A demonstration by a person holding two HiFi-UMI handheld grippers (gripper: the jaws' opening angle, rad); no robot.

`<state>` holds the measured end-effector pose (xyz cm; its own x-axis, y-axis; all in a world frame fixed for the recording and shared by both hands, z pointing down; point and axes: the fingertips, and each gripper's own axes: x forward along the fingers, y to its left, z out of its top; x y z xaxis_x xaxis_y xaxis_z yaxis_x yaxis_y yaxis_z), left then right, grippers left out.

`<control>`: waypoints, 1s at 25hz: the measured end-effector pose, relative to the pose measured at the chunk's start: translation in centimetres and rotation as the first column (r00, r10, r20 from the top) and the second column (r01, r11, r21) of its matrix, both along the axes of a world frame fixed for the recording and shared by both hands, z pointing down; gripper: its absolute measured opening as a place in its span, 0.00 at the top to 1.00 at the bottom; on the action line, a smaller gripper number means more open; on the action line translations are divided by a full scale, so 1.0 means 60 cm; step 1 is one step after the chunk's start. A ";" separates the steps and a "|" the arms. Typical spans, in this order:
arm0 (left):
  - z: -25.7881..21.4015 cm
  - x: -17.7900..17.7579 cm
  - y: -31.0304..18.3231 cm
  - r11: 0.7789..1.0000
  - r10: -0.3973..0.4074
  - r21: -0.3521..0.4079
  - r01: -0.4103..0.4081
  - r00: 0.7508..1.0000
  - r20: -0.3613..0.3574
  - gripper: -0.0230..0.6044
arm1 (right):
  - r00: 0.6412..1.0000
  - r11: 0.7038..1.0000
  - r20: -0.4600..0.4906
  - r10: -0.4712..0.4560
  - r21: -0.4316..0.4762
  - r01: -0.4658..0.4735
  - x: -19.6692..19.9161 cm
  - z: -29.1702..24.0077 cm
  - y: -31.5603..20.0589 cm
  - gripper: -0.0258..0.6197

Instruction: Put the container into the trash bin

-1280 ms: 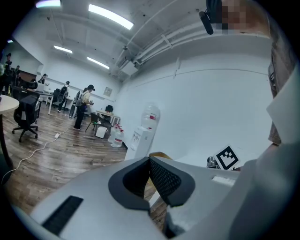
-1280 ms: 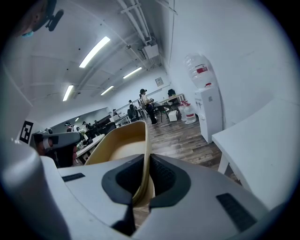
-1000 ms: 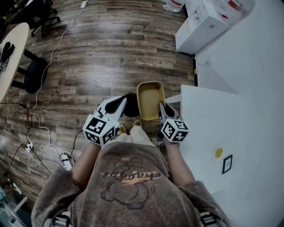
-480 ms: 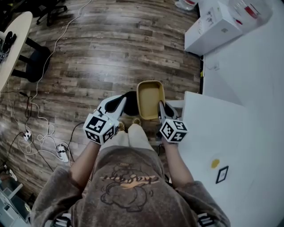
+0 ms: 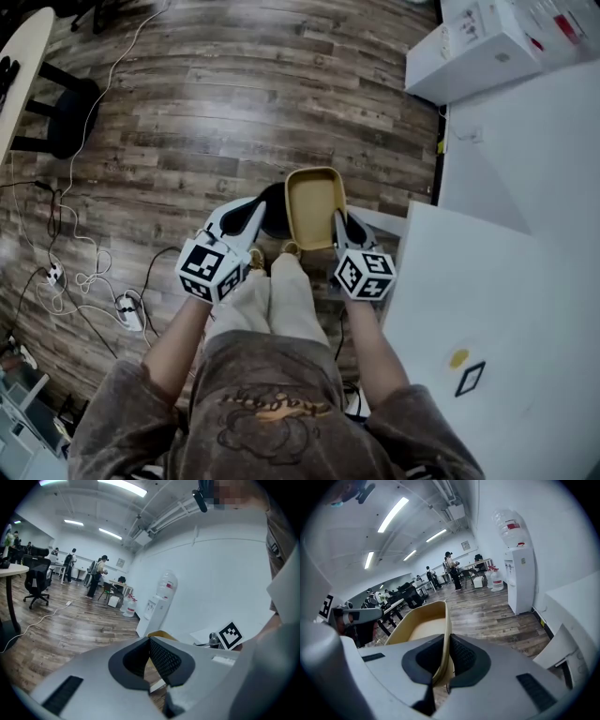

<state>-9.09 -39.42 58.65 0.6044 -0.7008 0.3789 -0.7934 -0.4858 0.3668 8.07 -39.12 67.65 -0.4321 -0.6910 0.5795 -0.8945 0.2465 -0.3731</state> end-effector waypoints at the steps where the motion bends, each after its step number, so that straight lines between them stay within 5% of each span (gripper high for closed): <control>1: 0.019 -0.001 -0.007 1.000 -0.003 -0.009 0.003 1.000 0.002 0.96 | 1.000 1.000 -0.002 -0.002 -0.006 0.002 0.000 0.018 -0.005 0.92; 25: 0.476 -0.024 -0.044 0.991 -0.020 -0.131 0.026 0.999 0.050 0.96 | 0.992 0.982 -0.079 -0.095 -0.171 0.081 -0.044 0.539 -0.018 0.91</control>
